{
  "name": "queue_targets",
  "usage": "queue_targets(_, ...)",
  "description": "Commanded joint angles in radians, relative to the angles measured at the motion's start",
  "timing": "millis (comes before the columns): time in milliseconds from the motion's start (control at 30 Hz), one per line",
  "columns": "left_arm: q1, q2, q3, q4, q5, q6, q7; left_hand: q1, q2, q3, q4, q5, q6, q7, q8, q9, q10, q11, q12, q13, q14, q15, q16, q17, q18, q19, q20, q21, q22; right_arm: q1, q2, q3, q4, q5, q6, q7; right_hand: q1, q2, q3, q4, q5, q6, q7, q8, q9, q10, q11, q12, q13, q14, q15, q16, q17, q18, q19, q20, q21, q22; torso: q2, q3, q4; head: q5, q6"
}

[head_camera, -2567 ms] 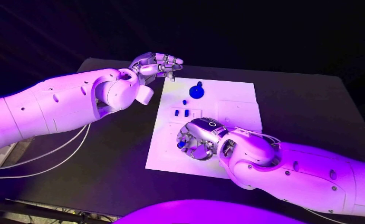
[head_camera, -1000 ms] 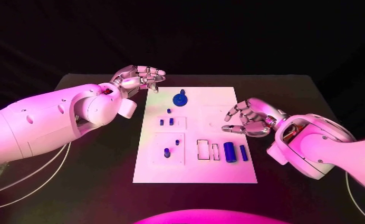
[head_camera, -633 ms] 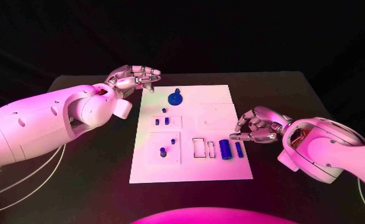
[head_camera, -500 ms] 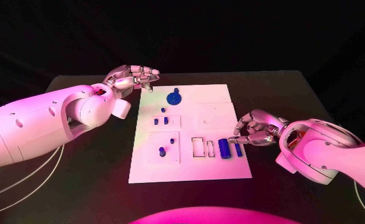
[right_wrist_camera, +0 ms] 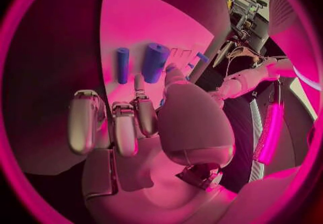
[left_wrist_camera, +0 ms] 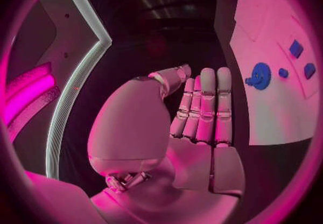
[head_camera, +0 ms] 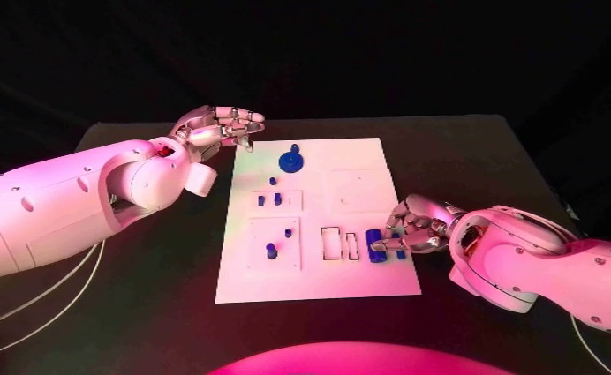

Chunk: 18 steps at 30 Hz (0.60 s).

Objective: Assemble the parts on the task board

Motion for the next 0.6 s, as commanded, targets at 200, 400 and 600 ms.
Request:
queue_targets(200, 0.0, 0.0, 0.001, 0.004, 0.002, 0.013, 0.011, -0.003, 0.004, -0.005, 0.001, 0.006, -0.007, 0.0, 0.003, -0.002, -0.009, 0.002, 0.005, -0.001, -0.004, 0.0, -0.003, -0.001, 0.015, -0.007, 0.001, -0.003, 0.0, -0.014, 0.03, 0.0, -0.017, -0.061, 0.028, -0.041, -0.017, 0.002, -0.009, -0.001, -0.006, 0.009, 0.001, 0.005, 0.002, 0.007, -0.002, 0.007, 0.068, 0.091, -0.007, 0.007, 0.205, -0.007, 0.042, -0.007, 0.011, 0.202, 0.0, 0.0, 0.0008, 0.003, -0.002)
queue_targets(400, 0.001, -0.002, 0.001, 0.004, 0.002, 0.016, 0.009, -0.003, 0.004, -0.005, 0.001, 0.006, -0.007, 0.0, 0.003, -0.002, -0.009, 0.002, 0.005, -0.001, -0.004, 0.0, -0.003, -0.001, 0.015, -0.007, 0.001, -0.003, 0.0, -0.025, 0.053, 0.0, -0.038, -0.075, 0.043, -0.058, -0.02, 0.005, -0.012, -0.002, -0.006, 0.01, 0.0, 0.006, 0.003, 0.007, -0.003, 0.007, 0.069, 0.091, -0.008, 0.007, 0.205, -0.007, 0.042, -0.008, 0.012, 0.203, 0.0, -0.0002, 0.0004, 0.006, -0.005)
queue_targets(600, 0.001, -0.004, 0.001, 0.005, 0.002, 0.017, 0.008, -0.003, 0.004, -0.005, 0.001, 0.006, -0.007, 0.0, 0.003, -0.002, -0.009, 0.002, 0.005, -0.001, -0.004, 0.0, -0.003, -0.001, 0.015, -0.007, 0.001, -0.003, 0.0, -0.035, 0.069, 0.0, -0.052, -0.089, 0.062, -0.078, 0.013, 0.021, -0.013, -0.006, 0.012, 0.015, -0.005, 0.017, 0.009, 0.01, -0.007, 0.006, 0.071, 0.091, -0.012, 0.007, 0.205, -0.007, 0.042, -0.012, 0.012, 0.203, -0.001, -0.0002, 0.0002, 0.008, -0.007)
